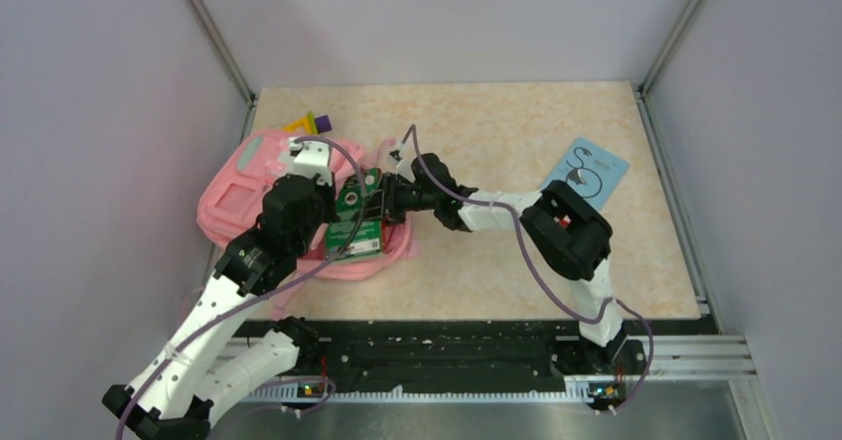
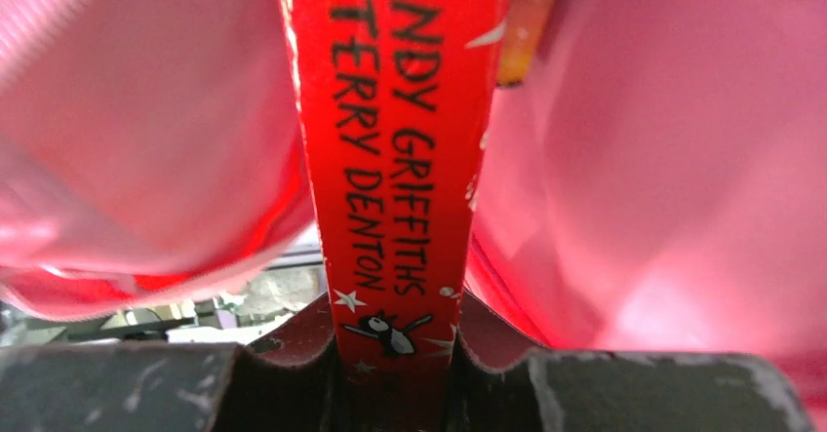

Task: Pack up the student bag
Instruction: Place the book in the student bag.

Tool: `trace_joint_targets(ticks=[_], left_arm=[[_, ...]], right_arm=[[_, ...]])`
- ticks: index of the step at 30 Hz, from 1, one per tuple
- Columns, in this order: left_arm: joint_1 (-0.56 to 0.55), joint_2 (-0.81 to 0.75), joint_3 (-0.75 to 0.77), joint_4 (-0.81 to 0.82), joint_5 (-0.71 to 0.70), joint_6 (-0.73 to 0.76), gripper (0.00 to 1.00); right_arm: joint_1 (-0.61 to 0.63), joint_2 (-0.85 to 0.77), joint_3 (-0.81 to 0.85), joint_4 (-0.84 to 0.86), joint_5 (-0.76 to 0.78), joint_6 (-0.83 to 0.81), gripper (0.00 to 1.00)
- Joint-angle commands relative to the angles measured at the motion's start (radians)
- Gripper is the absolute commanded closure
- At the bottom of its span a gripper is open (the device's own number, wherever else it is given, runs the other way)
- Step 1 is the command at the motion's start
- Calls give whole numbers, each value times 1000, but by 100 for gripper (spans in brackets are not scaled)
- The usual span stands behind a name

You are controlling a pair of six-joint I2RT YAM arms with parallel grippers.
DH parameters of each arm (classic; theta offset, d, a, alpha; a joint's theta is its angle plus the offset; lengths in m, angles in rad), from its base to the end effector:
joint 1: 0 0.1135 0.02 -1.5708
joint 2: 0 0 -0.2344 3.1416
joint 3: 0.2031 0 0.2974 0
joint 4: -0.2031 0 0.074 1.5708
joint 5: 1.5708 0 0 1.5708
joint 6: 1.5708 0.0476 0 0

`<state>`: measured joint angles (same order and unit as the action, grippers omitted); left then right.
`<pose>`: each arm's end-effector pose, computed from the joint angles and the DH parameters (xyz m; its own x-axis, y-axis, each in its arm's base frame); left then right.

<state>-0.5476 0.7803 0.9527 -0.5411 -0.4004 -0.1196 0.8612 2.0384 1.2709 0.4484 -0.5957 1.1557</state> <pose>0.2146 -0.1091 0.3450 -0.3257 0.0699 -0.9429 0.1311 0.9910 0.0282 0.2955 0.3850 0.1281 -0.9747 0.0277 -0.2218 -0.2062 0.2723 0.9399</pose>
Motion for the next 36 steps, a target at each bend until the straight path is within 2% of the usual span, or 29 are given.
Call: trace_joint_targets(ticks=[1,7,11,20,29,30,32,35,36], left_arm=[[11,-41,11,143,-5,12,100],[24,-40,3,151,24,2,100],[28,-31,5,151,29,-2,100],[31,-16,4,161,89,-19,100],[35,4,-18,180,128,-19,100],[35,3,-20,179,129,-20,100],[38,1,-24,177,125,-18,100],[37,-6,-25,179,117,-17,100],[38,-6,-27,179,119,-17,100]], right_arm=[[3,31,152,262,-10,120,100],[8,169,312,302,52,102,100],[30,281,479,190,127,0,100],[72,541,848,69,258,-113,100],[132,693,1048,55,421,-207,100],[133,701,1059,33,417,-210,95],[134,682,1028,11,405,-216,75],[133,596,894,25,410,-253,45],[133,560,844,31,420,-273,38]])
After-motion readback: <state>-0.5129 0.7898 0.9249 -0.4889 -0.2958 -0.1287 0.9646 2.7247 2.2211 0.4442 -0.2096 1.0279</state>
